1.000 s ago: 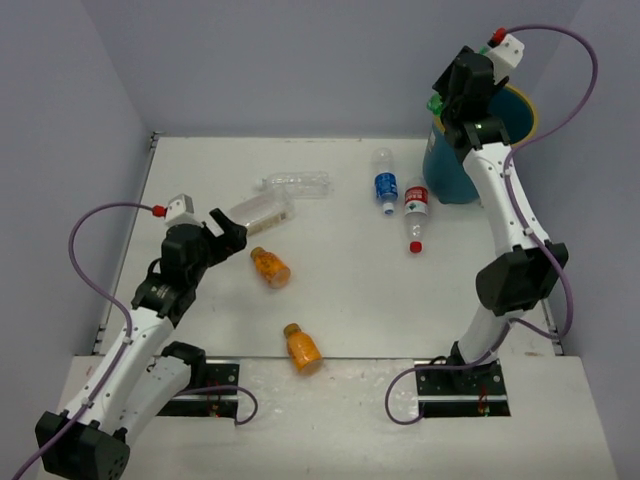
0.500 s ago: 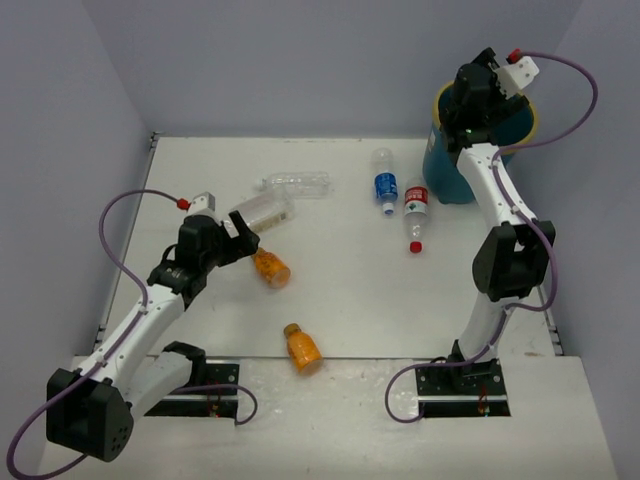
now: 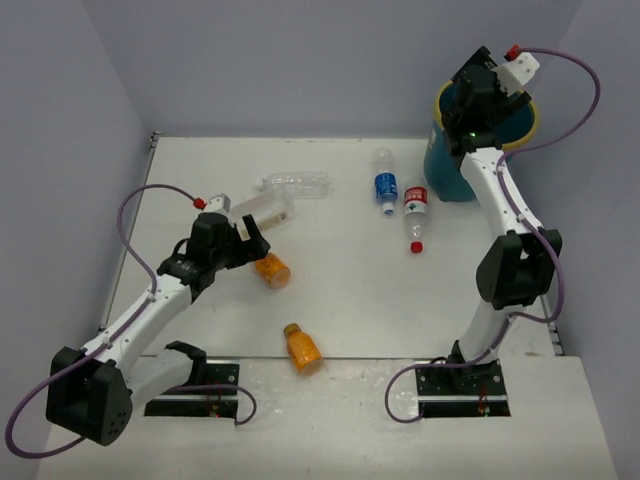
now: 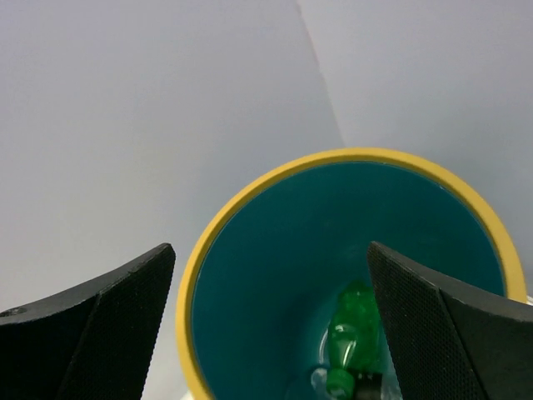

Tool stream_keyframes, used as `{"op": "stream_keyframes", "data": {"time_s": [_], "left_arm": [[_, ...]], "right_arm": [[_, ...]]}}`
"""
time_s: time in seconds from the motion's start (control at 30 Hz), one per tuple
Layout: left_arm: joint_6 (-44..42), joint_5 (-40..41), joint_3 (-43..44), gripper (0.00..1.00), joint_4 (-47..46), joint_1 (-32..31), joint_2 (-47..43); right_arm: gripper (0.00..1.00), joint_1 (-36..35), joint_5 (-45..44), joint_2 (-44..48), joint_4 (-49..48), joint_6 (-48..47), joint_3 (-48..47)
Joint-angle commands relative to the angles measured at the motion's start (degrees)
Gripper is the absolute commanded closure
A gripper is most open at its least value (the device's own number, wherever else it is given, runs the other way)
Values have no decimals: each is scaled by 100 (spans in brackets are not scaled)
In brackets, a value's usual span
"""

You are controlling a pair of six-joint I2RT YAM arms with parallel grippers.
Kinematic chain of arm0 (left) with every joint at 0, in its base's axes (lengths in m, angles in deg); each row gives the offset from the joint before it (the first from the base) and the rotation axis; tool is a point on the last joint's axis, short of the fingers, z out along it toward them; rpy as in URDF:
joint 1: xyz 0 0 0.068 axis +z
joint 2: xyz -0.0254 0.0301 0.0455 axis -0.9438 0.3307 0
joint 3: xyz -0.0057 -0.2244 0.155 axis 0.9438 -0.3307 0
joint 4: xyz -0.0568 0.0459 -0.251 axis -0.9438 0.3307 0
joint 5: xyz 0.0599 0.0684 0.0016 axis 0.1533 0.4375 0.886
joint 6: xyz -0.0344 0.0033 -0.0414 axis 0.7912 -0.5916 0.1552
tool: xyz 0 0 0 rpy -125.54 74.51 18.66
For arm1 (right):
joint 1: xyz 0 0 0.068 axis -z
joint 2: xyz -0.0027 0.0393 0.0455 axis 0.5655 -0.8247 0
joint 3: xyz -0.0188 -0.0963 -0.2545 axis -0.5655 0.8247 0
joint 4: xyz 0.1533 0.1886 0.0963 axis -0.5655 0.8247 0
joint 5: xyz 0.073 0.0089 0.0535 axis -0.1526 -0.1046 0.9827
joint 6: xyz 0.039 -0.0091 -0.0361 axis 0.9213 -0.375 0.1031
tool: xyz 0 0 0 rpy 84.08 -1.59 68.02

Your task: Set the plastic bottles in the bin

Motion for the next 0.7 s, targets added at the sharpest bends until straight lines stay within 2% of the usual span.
{"op": "stream_keyframes", "data": {"time_s": [0.0, 0.1, 0.2, 0.37, 0.43, 0.53, 0.67], "left_arm": [[275, 393, 251, 0, 389, -251, 199], [447, 680, 262, 0, 403, -428, 352], [607, 864, 275, 0, 408, -605, 612], [789, 930, 241, 0, 257, -765, 843], [789, 930, 249, 0, 233, -780, 804], [765, 963, 249, 0, 207, -799, 705], [571, 922, 241, 0, 222, -799, 475]], "right_arm": [[1, -333, 818, 1103, 145, -219, 483], [1, -618, 1191, 1687, -59, -887, 1231], [1, -812, 1413, 2183, 372, -921, 1647], [1, -942, 2086, 3226, 474, -444, 3024], [1, -949, 2480, 3491, 512, -419, 3297], [1, -985, 3175, 3994, 1206, 42, 3855], [1, -1071, 3606, 4334, 1737, 387, 4625]]}}
